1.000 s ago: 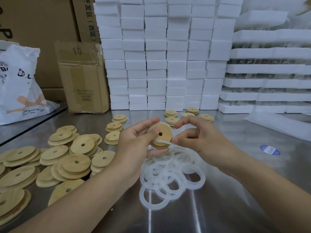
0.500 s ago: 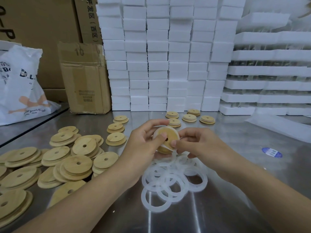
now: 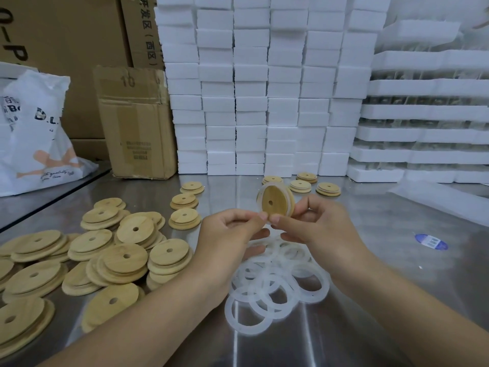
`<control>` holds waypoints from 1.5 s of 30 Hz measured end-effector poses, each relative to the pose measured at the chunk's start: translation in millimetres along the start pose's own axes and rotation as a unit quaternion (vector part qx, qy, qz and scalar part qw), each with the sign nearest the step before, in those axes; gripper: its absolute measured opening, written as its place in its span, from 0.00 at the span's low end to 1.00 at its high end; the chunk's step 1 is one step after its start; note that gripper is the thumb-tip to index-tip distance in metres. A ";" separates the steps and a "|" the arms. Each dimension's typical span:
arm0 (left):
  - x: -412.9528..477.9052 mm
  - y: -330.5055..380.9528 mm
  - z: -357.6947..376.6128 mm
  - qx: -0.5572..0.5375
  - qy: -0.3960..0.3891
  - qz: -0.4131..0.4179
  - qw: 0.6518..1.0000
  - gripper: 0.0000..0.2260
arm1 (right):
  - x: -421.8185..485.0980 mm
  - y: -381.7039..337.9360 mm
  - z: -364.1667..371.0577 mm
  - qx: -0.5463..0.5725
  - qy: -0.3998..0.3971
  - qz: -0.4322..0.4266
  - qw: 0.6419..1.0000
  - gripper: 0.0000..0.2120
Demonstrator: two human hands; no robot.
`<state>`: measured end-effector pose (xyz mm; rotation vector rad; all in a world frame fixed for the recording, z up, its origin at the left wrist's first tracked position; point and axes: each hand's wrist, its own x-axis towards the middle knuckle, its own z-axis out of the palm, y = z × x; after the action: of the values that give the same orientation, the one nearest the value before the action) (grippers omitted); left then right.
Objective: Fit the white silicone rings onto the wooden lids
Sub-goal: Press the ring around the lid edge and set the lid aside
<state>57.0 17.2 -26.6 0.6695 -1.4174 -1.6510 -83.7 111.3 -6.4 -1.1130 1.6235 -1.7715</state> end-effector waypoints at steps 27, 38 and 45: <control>8.3 5.4 -5.8 0.042 0.062 0.096 0.993 0.02 | -4.0 -15.4 -0.4 -0.024 -0.090 0.051 0.994 0.14; 18.9 13.2 -18.5 -0.002 0.024 0.027 0.999 0.06 | -4.9 -12.6 -0.7 0.021 -0.131 0.072 0.989 0.08; 20.0 15.4 -20.4 0.024 -0.014 0.031 0.999 0.06 | -1.5 -10.5 -1.5 -0.058 -0.098 0.033 0.993 0.09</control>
<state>67.5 -10.7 -13.7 0.6260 -1.4873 -1.5879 -82.4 115.2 3.4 -1.2279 1.6408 -1.4922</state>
